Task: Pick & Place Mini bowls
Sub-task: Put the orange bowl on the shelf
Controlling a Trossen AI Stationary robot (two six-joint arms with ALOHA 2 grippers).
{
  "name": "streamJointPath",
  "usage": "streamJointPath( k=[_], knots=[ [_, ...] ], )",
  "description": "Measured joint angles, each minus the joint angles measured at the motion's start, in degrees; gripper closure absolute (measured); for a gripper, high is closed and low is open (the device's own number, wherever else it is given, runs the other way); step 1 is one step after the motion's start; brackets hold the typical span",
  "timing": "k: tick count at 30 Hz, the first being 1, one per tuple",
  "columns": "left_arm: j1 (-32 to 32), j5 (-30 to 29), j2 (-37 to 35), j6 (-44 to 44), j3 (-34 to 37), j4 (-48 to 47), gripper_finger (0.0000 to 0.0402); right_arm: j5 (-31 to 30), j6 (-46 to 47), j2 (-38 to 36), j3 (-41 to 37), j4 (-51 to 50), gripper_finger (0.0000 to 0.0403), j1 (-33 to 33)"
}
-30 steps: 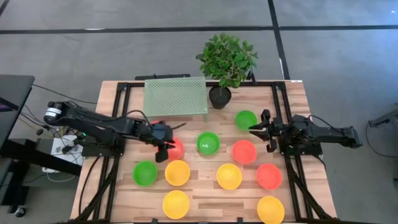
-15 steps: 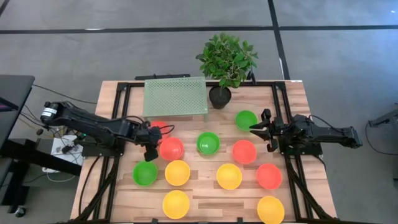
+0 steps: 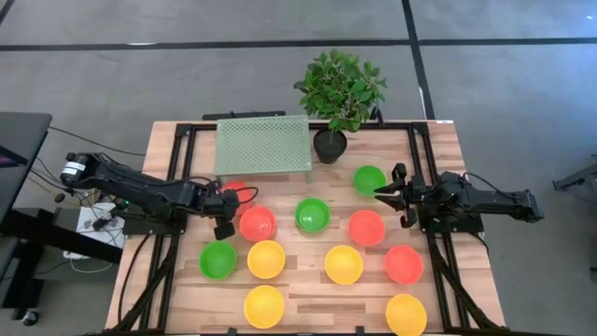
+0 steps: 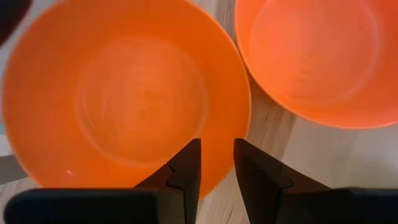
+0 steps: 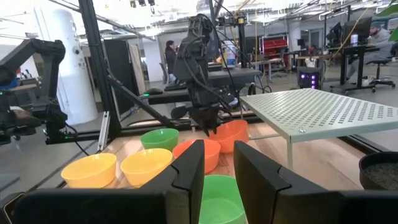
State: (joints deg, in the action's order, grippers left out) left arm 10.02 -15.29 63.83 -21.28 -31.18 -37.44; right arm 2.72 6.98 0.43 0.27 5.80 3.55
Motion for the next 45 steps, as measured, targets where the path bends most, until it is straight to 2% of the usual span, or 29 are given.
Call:
streamJointPath(
  k=[12,23,26,30,33,36,39,45],
  knots=[
    [0.0,-1.0,-4.5,-0.2,0.0,0.7,0.0305,0.0,0.0,0.0,0.0,0.0,0.0321,0.0],
    [0.1,0.3,-2.1,-0.4,4.2,4.8,0.0306,0.0,0.0,0.0,0.0,0.0,0.0321,0.0],
    [0.1,0.3,-2.2,0.8,4.2,5.1,0.0325,0.0,0.0,0.0,0.0,0.2,0.0321,0.0],
    [0.1,0.3,-2.2,1.5,4.2,6.2,0.0387,0.0,0.0,0.0,0.0,0.3,0.0321,0.0],
    [1.2,0.5,-2.2,1.5,4.1,7.3,0.0390,0.0,0.0,0.0,0.0,0.3,0.0321,0.0],
    [4.1,0.4,-2.2,1.5,1.1,7.5,0.0393,0.0,0.0,0.0,0.0,0.3,0.0321,0.0],
    [7.5,-3.7,-2.2,1.5,-3.4,5.9,0.0395,0.0,0.0,0.0,0.0,0.3,0.0321,0.0],
    [12.9,-6.9,-2.2,4.8,-12.6,5.3,0.0395,0.0,0.0,0.0,0.0,0.3,0.0321,0.0]
  ],
)
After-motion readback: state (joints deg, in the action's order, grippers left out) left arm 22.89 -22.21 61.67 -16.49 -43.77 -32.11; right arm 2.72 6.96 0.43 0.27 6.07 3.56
